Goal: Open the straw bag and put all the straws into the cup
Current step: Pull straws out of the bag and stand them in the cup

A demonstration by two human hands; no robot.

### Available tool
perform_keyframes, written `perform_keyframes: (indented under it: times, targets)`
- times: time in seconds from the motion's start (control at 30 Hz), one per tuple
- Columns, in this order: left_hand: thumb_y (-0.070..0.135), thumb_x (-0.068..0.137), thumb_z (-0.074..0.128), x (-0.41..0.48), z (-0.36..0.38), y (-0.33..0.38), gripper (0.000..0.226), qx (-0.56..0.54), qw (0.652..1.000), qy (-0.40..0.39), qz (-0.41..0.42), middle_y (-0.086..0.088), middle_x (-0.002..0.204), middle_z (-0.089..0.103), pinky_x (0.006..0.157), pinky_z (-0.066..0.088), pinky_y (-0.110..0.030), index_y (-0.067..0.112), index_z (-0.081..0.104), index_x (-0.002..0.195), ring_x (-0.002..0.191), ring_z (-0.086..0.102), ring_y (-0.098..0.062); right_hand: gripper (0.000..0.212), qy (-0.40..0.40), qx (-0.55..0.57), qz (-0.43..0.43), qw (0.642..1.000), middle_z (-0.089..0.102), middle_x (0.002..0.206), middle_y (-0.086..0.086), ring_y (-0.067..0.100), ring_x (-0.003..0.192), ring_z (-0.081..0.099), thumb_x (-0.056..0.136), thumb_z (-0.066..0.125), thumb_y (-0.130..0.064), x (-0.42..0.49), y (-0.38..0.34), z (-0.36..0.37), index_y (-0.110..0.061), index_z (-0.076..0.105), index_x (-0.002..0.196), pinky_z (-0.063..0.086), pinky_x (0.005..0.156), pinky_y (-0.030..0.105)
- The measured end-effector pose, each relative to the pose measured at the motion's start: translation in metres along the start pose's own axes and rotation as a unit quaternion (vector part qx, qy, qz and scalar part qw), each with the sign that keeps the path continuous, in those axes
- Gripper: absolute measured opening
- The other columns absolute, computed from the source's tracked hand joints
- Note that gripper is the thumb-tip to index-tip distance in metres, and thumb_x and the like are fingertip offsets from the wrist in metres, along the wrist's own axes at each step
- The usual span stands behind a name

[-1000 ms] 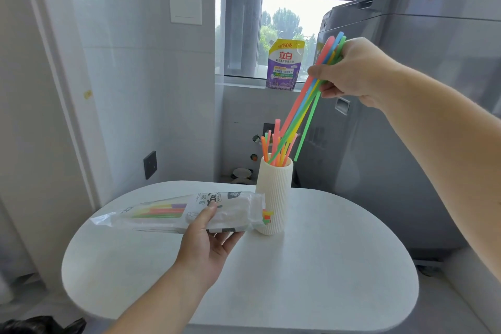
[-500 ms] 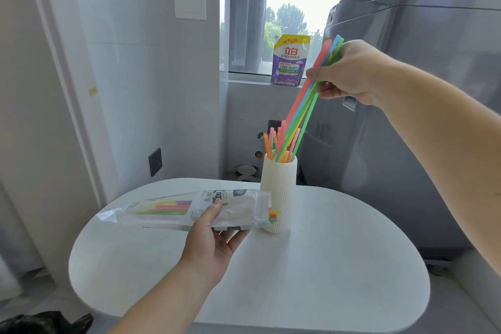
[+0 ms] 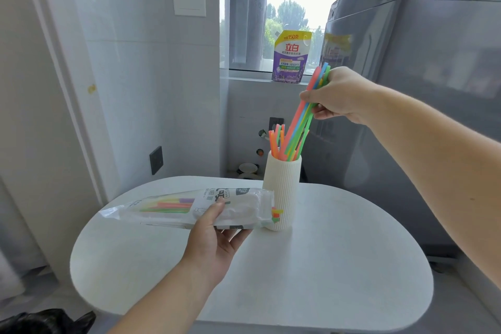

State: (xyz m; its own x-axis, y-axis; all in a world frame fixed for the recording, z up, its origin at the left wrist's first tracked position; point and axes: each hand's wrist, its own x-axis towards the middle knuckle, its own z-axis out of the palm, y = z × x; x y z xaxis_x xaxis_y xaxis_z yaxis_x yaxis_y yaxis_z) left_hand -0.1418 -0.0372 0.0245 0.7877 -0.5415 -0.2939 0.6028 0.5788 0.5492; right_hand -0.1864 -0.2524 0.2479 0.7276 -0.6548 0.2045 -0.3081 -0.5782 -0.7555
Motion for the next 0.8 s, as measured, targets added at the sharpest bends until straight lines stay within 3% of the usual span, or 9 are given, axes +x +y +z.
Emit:
perform_keyframes:
  times: [0.3, 0.5, 0.57, 0.67, 0.8]
  targets:
    - [0.015, 0.095, 0.064, 0.001, -0.001, 0.001, 0.024, 0.008, 1.0, 0.002, 0.001, -0.013, 0.108, 0.077, 0.059, 0.065, -0.041, 0.015, 0.068, 0.119, 0.099, 0.072, -0.03, 0.026, -0.032, -0.072, 0.015, 0.997, 0.068, 0.087, 0.004, 0.013, 0.067, 0.07, 0.091, 0.072, -0.027, 0.004, 0.022, 0.034, -0.008, 0.062, 0.106, 0.057, 0.054, 0.022]
    - [0.015, 0.095, 0.065, 0.001, -0.002, 0.002, 0.028, 0.011, 1.0, 0.002, 0.002, -0.012, 0.105, 0.078, 0.059, 0.064, -0.041, 0.016, 0.067, 0.123, 0.095, 0.073, -0.03, 0.038, 0.006, -0.183, -0.042, 0.982, 0.067, 0.094, 0.009, 0.017, 0.071, 0.062, 0.086, 0.074, -0.043, 0.001, 0.035, 0.045, -0.008, 0.064, 0.099, 0.057, 0.066, 0.032]
    - [0.015, 0.094, 0.066, 0.001, -0.003, 0.003, 0.03, 0.009, 1.0, 0.001, 0.002, -0.012, 0.104, 0.079, 0.059, 0.064, -0.041, 0.016, 0.067, 0.124, 0.094, 0.074, -0.029, 0.053, 0.038, -0.196, -0.089, 0.976, 0.064, 0.115, 0.01, 0.021, 0.091, 0.061, 0.084, 0.075, -0.046, 0.001, 0.039, 0.049, -0.011, 0.061, 0.12, 0.058, 0.082, 0.038]
    - [0.016, 0.095, 0.066, 0.001, -0.004, 0.004, 0.029, 0.011, 1.0, -0.002, 0.003, -0.01, 0.099, 0.08, 0.06, 0.064, -0.041, 0.016, 0.067, 0.123, 0.089, 0.075, -0.027, 0.076, 0.043, -0.161, -0.131, 0.977, 0.051, 0.14, 0.009, 0.027, 0.122, 0.052, 0.087, 0.073, -0.043, 0.0, 0.041, 0.054, -0.021, 0.036, 0.149, 0.051, 0.101, 0.043]
    - [0.016, 0.095, 0.066, 0.001, -0.004, 0.004, 0.029, 0.013, 1.0, 0.0, 0.002, -0.011, 0.1, 0.08, 0.061, 0.064, -0.042, 0.016, 0.067, 0.124, 0.093, 0.075, -0.029, 0.06, -0.028, -0.255, -0.176, 0.95, 0.034, 0.16, 0.005, 0.03, 0.149, 0.022, 0.104, 0.042, -0.043, -0.006, 0.049, 0.062, -0.021, 0.025, 0.157, 0.028, 0.116, 0.051]
